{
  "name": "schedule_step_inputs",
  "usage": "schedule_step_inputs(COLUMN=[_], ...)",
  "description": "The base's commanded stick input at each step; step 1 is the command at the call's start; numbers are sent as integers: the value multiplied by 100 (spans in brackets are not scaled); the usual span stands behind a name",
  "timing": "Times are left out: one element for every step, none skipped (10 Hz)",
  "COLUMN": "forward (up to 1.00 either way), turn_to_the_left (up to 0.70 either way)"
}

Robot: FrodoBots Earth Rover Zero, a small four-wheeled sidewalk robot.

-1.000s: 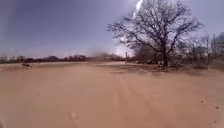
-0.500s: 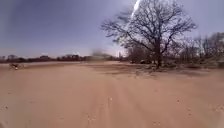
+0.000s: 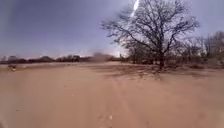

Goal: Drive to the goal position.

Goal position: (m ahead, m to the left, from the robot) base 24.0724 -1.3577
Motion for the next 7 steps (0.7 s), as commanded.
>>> schedule_step_inputs(forward=[100,100,100,100,100,100,100], turn_to_the_left=[0,0,0,0,0,0,0])
